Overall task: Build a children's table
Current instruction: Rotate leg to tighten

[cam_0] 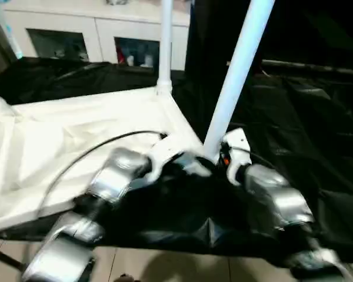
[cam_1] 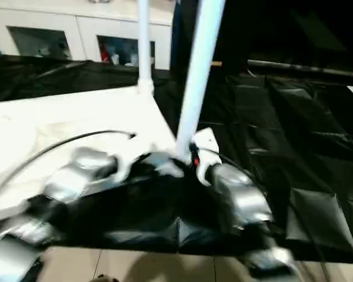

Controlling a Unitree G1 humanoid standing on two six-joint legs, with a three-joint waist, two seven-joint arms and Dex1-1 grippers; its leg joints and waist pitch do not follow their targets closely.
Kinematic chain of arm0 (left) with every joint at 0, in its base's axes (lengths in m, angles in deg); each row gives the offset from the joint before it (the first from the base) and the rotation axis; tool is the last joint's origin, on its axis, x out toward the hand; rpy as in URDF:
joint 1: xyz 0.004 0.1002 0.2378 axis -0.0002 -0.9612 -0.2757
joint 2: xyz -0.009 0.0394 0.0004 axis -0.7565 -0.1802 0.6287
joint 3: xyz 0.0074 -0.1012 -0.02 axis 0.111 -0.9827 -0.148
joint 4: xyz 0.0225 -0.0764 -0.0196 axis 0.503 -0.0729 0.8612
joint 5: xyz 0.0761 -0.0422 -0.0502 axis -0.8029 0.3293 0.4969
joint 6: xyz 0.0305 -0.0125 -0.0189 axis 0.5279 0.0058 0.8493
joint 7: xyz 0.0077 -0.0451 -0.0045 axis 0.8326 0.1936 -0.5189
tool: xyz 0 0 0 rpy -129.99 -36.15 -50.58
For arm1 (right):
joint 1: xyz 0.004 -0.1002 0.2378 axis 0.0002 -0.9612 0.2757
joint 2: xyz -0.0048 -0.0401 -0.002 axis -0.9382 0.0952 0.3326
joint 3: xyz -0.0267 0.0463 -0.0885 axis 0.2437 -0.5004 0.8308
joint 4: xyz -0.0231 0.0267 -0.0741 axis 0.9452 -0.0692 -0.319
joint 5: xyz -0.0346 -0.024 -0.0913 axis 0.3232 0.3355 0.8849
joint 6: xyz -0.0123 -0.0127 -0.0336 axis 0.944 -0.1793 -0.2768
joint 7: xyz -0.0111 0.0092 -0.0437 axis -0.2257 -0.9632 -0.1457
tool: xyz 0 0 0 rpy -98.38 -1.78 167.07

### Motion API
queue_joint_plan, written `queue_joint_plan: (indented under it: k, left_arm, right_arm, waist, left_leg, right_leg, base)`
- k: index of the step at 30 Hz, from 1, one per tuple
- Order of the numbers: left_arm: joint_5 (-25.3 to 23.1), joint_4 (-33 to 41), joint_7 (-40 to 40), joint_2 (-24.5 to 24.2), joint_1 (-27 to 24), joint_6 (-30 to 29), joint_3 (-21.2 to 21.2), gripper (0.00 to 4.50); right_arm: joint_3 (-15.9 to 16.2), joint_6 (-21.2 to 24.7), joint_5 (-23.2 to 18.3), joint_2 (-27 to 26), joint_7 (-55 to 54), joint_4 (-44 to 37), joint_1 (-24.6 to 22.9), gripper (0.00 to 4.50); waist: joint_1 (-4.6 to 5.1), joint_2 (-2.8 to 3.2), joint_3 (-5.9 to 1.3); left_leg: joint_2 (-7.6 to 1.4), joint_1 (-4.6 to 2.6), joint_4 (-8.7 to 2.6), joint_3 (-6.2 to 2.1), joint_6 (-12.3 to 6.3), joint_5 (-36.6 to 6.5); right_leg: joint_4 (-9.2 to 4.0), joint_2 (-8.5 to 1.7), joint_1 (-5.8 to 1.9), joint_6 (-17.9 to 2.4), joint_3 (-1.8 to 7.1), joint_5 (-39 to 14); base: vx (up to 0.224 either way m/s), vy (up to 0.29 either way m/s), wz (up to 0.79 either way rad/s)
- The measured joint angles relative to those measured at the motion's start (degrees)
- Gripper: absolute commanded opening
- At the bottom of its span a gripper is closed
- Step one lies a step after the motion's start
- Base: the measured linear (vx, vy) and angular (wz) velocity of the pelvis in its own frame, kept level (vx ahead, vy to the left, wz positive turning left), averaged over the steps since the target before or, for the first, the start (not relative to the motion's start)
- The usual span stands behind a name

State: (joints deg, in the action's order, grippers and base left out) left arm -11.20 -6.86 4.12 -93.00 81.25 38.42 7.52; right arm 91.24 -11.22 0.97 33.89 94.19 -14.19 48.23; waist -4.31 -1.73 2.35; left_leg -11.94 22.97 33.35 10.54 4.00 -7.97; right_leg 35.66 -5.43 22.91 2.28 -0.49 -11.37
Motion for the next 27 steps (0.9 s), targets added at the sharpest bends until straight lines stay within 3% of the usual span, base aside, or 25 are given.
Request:
queue_joint_plan:
  k: [7, 10, 15, 22, 27]
  left_arm:
    - [-0.80, -4.33, 5.04, 2.45, 1.94, 1.43, -0.48, 0.00]
    - [-0.82, -5.13, 5.03, 2.44, 2.30, 1.91, -0.55, 0.00]
    - [-0.78, -5.68, 4.96, 1.48, 2.50, 2.80, -0.96, 0.00]
    - [-0.01, -1.96, -3.00, -3.39, 0.20, 5.65, -0.63, 0.00]
    - [1.95, 3.92, -13.32, -8.69, -3.96, 8.67, 0.02, 0.00]
  right_arm:
    - [-1.36, -4.72, 1.93, -3.58, -7.76, 7.80, 4.15, 2.75]
    - [-2.29, -4.93, 1.58, -3.92, -7.16, 8.18, 4.29, 3.45]
    - [-1.98, -5.45, 1.49, -3.63, -3.66, 8.19, 4.22, 3.80]
    - [2.73, -2.85, -0.30, 6.07, 14.68, -0.36, 0.19, 3.80]
    - [6.55, -2.49, -1.56, 13.70, 28.47, -5.63, -1.05, 3.80]
  waist:
    - [0.26, 0.23, -0.14]
    - [0.40, 0.23, -0.15]
    - [1.00, 0.23, -0.13]
    - [0.84, 0.33, -0.06]
    - [0.63, 0.46, -0.06]
  left_leg:
    - [0.01, 0.00, -0.09, -0.16, 0.00, 0.00]
    - [0.02, 0.01, -0.11, -0.16, 0.00, 0.00]
    - [0.00, 0.08, -0.28, -0.24, 0.00, 0.00]
    - [-0.03, 0.12, -0.50, -0.21, 0.00, 0.00]
    - [-0.04, 0.15, -0.56, -0.08, -0.01, 0.00]
  right_leg:
    - [-0.10, 0.01, -0.07, -0.11, -0.07, 0.09]
    - [-0.12, 0.01, -0.10, -0.12, -0.11, 0.10]
    - [-0.57, 0.05, -0.04, 0.06, -0.15, 0.49]
    - [-0.66, 0.16, 0.07, 0.08, -0.20, 0.47]
    - [-0.70, 0.15, 0.13, 0.00, -0.17, 0.33]
  base:
    - [0.000, 0.000, 0.00]
    - [0.000, 0.000, 0.00]
    - [0.000, 0.000, 0.00]
    - [0.000, 0.000, 0.00]
    - [0.000, 0.000, 0.00]
